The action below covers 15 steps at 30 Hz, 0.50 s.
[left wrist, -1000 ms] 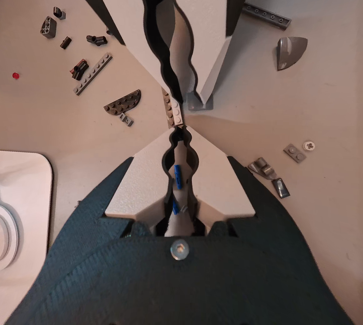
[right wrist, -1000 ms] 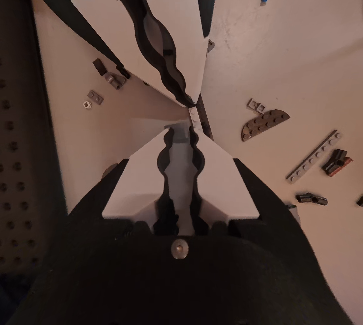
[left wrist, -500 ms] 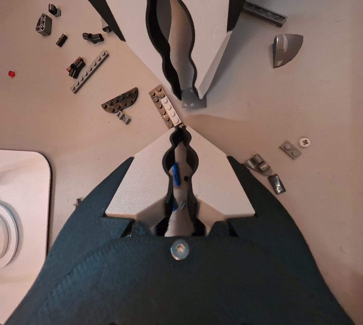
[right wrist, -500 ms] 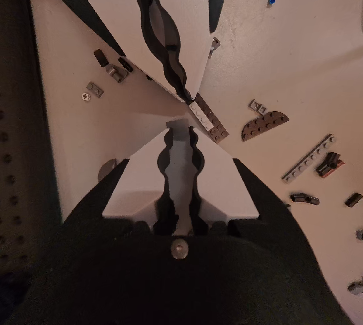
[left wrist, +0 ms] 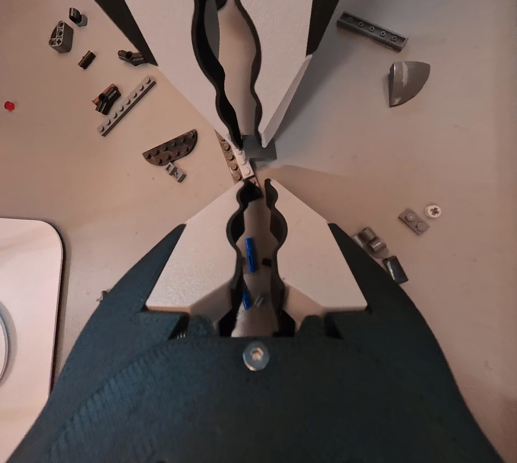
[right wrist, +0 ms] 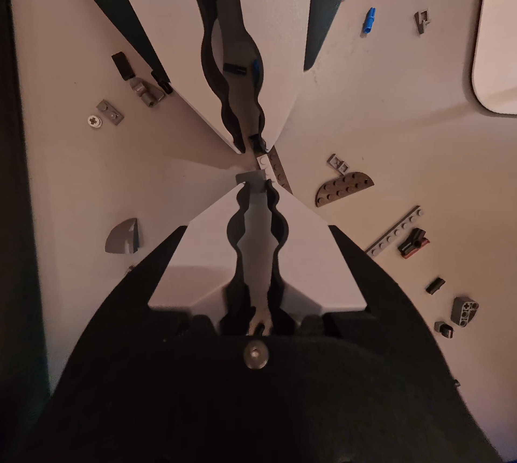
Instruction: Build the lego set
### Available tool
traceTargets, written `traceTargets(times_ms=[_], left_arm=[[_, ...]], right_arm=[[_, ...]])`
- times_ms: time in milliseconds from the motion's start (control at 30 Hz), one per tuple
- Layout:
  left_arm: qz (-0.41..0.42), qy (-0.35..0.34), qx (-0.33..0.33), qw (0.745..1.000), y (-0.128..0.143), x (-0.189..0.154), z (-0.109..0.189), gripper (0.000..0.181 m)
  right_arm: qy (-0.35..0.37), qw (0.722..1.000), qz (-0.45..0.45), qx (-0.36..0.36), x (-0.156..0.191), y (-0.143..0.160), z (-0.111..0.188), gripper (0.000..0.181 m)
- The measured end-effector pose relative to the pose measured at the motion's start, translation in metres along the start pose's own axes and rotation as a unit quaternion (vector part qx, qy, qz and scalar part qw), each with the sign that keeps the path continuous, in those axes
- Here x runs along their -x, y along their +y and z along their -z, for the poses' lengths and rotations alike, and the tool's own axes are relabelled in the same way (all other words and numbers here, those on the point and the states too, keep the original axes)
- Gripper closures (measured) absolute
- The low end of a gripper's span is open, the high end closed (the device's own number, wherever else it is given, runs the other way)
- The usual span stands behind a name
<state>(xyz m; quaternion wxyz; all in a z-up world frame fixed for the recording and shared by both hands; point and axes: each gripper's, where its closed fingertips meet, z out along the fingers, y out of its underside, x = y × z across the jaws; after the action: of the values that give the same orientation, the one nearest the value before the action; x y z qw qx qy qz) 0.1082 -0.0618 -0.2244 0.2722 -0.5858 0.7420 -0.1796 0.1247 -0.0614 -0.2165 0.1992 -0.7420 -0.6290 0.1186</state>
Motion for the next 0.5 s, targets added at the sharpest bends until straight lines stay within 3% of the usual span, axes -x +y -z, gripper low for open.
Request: traceTargets(times_ms=[500], left_arm=[[-0.005,0.011,-0.01,1.0,-0.0011,-0.0026,-0.0003,0.175]], right_arm=[[0.014,0.999,0.034,0.022,-0.0099,0.0004,-0.0021,0.168]])
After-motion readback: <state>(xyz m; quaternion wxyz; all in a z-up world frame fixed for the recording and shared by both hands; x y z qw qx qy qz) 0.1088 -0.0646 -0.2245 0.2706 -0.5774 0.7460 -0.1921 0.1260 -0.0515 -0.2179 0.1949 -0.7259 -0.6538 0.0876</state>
